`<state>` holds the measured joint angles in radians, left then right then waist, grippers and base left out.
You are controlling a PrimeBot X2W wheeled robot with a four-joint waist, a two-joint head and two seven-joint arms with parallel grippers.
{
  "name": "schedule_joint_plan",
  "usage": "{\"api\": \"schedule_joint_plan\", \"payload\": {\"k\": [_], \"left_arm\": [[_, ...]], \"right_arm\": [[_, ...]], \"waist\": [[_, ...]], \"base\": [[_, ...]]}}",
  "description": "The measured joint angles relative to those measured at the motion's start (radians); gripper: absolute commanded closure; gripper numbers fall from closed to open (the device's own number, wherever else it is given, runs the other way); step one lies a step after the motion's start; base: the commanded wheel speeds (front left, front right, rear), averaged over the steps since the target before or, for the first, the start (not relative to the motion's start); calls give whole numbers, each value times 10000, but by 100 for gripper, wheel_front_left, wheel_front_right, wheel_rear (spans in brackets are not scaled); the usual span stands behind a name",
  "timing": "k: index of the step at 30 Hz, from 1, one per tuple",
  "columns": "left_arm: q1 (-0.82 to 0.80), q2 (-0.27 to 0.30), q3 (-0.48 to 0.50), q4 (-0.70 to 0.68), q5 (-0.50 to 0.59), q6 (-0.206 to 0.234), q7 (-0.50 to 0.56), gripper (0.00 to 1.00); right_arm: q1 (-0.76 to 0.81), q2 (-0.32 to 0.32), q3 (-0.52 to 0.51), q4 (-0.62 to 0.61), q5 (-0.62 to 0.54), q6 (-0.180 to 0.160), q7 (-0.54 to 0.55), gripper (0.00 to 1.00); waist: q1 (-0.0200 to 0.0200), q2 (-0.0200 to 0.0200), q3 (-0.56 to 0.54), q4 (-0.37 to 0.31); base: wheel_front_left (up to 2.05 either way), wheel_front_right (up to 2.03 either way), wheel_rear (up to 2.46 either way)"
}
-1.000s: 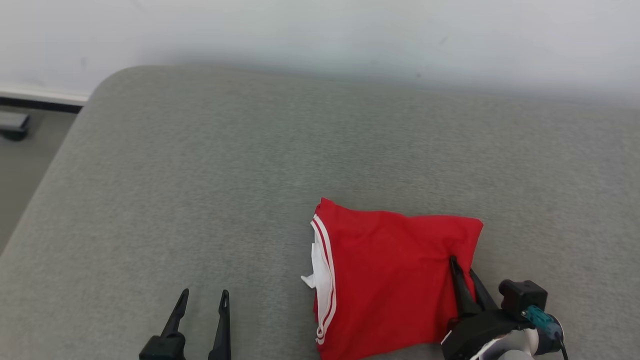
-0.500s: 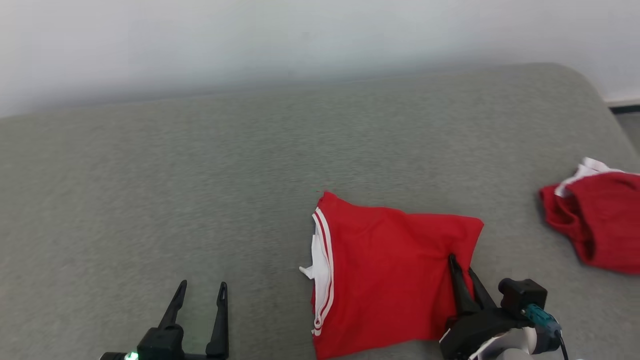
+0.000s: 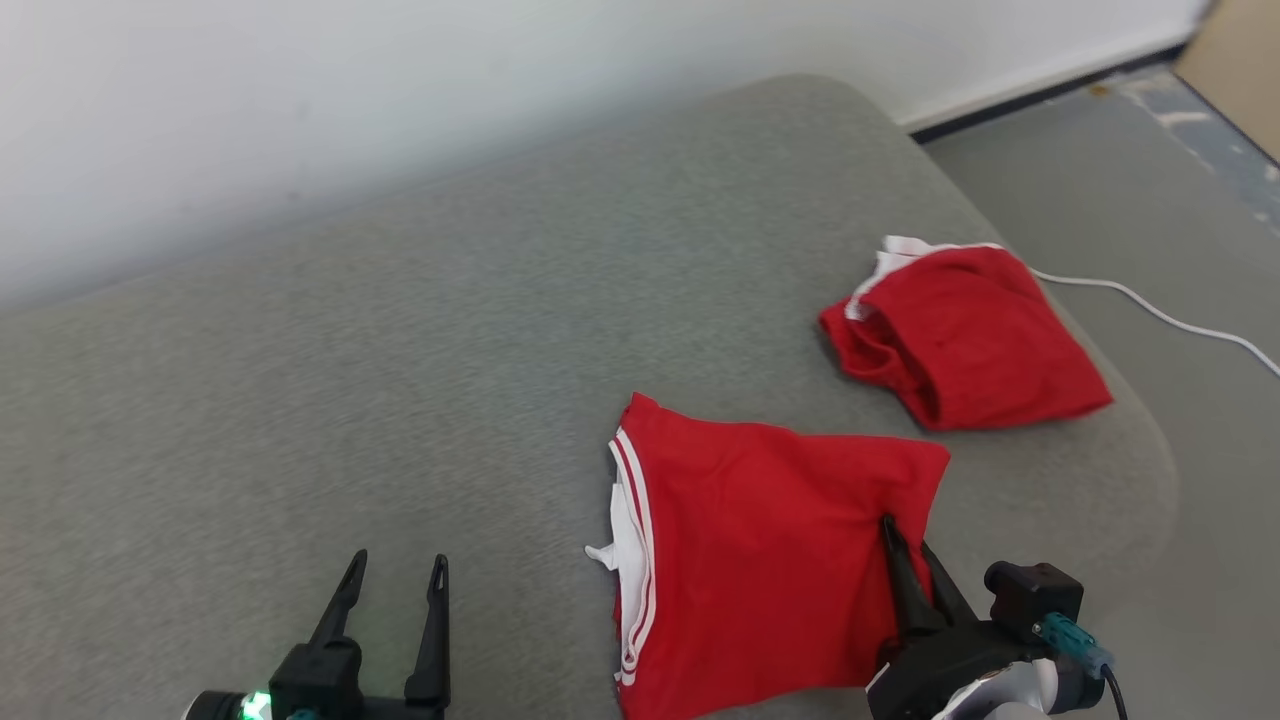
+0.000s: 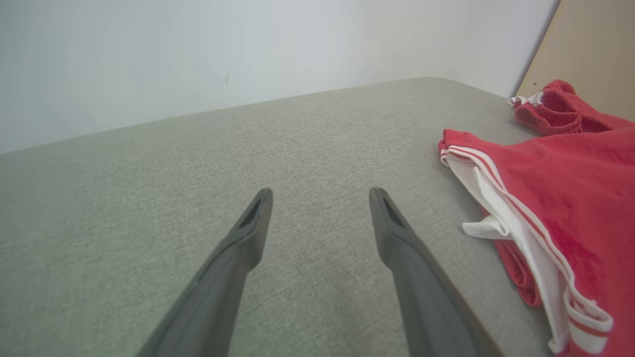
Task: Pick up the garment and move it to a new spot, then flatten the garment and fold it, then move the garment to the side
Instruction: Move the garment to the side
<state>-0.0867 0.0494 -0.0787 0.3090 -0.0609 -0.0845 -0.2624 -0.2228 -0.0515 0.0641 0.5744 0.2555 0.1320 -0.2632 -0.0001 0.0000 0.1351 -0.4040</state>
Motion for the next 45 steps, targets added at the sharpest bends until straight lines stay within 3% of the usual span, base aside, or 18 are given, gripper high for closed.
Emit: {"api": "schedule_joint_plan", "payload": {"k": [7, 13, 20, 26, 30, 36, 37, 38, 39, 45], "left_arm": [[-484, -10, -251, 180, 132, -136, 0, 0], [-734, -6, -334, 301, 184, -219, 0, 0], [-777, 98, -54, -15, 291, -182, -2, 0], [-904, 209, -176, -201, 508, -197, -2, 0], [-1131, 376, -228, -263, 610, -190, -2, 0], [-1396, 453, -360, -523, 654, -107, 0, 0], [-1443, 456, -372, -577, 652, -100, -2, 0], [-1477, 464, -378, -612, 652, -90, -2, 0], [-1503, 470, -399, -619, 652, -79, -2, 0], [-1616, 495, -408, -648, 623, 21, -4, 0]], "right_arm": [[48, -4, -176, -213, 123, 0, -2, 100], [-129, -6, 17, -516, 0, -2, 0, 100], [-1811, -82, 903, 48, -1383, 0, -2, 100], [-3860, -1030, 495, 777, -2008, 0, 0, 100], [-5208, -2059, -755, 1950, -2800, 0, 0, 100], [-6040, -3243, -2535, 3381, -4167, 0, 0, 100], [-6138, -3371, -2905, 3532, -4376, 0, 0, 97], [-6203, -3486, -3258, 3586, -4660, 0, 0, 33], [-6259, -3567, -3638, 3528, -4920, 0, 0, 0], [-6415, -3191, -5588, 2631, -6153, 0, -4, 0]], "waist": [[0, 0, 195, -931], [1, 0, 589, -1257], [1, 1, 1015, -1299], [1, 0, 1351, -882], [2, 1, 1676, -260], [2, 1, 2088, 471], [2, 1, 2151, 585], [2, 1, 2214, 694], [3, 1, 2276, 800], [2, 1, 2599, 1231]], "base": [[0, 0, 0], [0, 0, 0], [0, 0, 0], [0, 0, 0], [0, 0, 0], [0, 0, 0], [0, 0, 0], [0, 0, 0], [0, 0, 0], [0, 0, 0]]}}
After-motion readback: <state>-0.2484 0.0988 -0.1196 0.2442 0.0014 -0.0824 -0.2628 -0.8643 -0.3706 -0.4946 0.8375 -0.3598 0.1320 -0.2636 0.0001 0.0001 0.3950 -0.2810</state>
